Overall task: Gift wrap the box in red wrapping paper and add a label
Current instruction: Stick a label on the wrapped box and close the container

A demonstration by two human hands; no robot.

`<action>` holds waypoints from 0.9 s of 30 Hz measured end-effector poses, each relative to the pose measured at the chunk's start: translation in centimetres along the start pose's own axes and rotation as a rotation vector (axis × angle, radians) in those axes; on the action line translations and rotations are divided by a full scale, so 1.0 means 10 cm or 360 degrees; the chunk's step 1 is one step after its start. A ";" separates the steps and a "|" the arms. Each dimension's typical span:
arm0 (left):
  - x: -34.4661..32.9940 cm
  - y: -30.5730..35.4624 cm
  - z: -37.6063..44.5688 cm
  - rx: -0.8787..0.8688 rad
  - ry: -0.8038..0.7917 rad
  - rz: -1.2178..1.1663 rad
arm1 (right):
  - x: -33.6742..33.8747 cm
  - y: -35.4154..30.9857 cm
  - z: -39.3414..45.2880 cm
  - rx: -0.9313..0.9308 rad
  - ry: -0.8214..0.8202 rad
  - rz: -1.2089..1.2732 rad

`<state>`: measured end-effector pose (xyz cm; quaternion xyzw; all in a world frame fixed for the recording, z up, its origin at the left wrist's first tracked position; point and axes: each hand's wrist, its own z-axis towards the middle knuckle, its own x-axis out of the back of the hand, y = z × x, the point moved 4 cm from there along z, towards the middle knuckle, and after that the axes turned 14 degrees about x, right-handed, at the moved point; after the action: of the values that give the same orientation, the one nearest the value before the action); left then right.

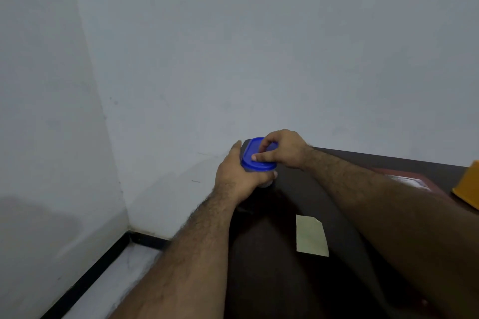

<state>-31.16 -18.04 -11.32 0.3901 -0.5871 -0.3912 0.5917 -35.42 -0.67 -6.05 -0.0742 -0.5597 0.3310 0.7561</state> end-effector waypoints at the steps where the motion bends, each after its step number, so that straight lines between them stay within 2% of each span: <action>1: 0.01 0.02 0.00 -0.0061 0.0035 0.0069 | -0.01 0.04 0.01 -0.0017 -0.0038 -0.0012; 4: 0.02 0.02 0.05 -0.0122 0.0174 0.0316 | -0.07 0.16 0.05 -0.0048 -0.0274 -0.0163; 8: 0.03 0.03 0.10 -0.0181 0.0269 0.0532 | -0.10 0.19 0.11 0.0085 -0.0234 -0.0284; 11: 0.02 0.08 0.08 -0.0167 0.0357 0.0793 | -0.14 0.18 0.16 0.0122 -0.0430 -0.0594; 14: -0.01 0.14 0.04 -0.0132 0.0421 0.1106 | -0.12 0.20 0.19 0.0099 -0.0553 -0.0724; 18: -0.01 0.27 0.05 -0.0180 0.0444 0.1434 | -0.06 0.26 0.32 0.0151 -0.0592 -0.0833; 22: -0.01 0.30 0.11 -0.0248 0.0423 0.1528 | -0.09 0.22 0.31 0.0253 -0.0528 -0.0847; 27: -0.02 0.08 0.12 -0.0320 0.0377 0.1377 | -0.22 0.33 0.24 0.0239 -0.0574 -0.0745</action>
<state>-32.40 -17.58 -10.67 0.0917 -0.5835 -0.1160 0.7986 -39.31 -0.07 -8.49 0.1726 -0.6608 0.1961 0.7036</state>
